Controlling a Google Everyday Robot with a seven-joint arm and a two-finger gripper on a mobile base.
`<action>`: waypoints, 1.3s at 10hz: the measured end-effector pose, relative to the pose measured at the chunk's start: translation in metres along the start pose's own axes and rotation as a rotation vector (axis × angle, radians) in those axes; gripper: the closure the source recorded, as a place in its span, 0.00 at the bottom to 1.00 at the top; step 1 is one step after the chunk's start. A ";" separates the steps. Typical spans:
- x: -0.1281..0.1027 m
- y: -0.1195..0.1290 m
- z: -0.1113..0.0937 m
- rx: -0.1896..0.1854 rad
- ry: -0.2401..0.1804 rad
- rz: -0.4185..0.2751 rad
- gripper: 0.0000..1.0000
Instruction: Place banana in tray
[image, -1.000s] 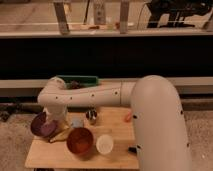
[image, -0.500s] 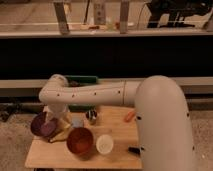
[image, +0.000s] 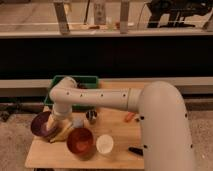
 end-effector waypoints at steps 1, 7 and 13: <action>-0.003 -0.004 0.004 0.015 -0.027 -0.096 0.20; -0.023 -0.018 0.045 0.006 -0.149 -0.310 0.21; -0.028 -0.011 0.056 -0.008 -0.148 -0.241 0.80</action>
